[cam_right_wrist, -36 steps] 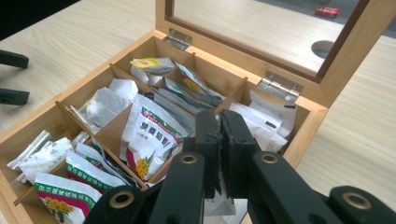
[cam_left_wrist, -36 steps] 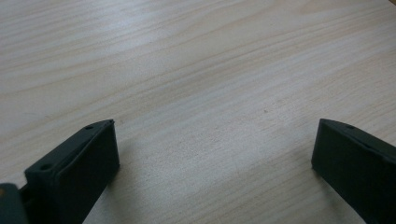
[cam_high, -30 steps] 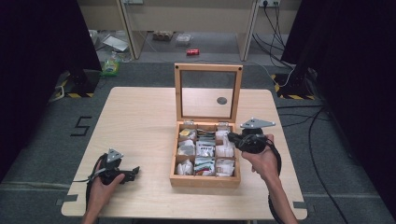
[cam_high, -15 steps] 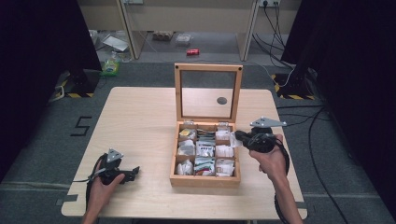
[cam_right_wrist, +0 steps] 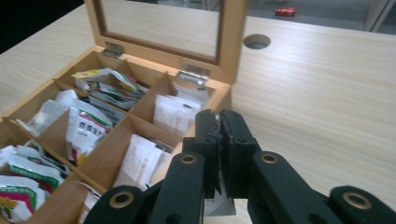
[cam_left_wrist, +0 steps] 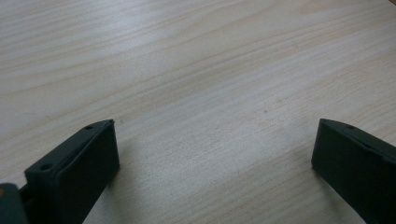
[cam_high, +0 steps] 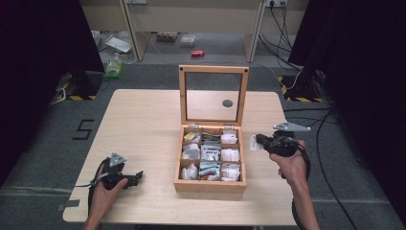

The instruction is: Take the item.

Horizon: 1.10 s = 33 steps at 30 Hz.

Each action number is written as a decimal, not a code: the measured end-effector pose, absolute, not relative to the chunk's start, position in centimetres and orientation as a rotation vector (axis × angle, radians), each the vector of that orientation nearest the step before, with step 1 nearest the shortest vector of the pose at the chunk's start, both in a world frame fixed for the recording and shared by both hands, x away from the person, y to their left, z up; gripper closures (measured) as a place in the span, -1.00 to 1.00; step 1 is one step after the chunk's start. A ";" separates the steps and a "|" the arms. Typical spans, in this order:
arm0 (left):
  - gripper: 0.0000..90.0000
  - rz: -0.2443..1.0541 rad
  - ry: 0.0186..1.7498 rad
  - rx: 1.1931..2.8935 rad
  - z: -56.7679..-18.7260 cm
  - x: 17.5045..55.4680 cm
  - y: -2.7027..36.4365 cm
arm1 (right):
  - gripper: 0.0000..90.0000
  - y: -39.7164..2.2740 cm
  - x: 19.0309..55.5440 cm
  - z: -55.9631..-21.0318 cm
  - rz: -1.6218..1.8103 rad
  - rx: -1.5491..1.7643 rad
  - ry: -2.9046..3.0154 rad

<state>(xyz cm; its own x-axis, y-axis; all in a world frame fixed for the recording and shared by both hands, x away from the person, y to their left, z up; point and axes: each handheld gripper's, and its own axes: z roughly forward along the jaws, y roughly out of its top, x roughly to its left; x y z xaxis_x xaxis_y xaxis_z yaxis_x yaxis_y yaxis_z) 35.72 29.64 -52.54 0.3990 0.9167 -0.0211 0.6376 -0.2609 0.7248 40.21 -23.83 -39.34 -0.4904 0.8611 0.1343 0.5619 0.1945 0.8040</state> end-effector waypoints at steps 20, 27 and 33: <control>-1.00 0.543 1.323 1.999 -52.5 35.7 29.6 | 0.92 -26.1 41.1 -42.0 1.145 1.437 2.115; -1.00 0.543 1.323 1.998 -52.5 35.7 29.6 | 0.92 -26.7 41.5 -43.3 1.124 1.477 2.116; -1.00 0.543 1.323 2.000 -52.5 35.7 29.6 | 0.92 -27.2 41.8 -43.8 1.115 1.483 2.116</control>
<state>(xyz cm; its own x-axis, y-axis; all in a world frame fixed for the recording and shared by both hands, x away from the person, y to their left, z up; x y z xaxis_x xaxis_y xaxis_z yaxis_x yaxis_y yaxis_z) 35.72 29.64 -52.53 0.3993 0.9166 -0.0208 0.6377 -0.2614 0.7246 41.76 -27.16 -43.85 -0.4067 0.8986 0.1648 0.6440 0.1540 0.7494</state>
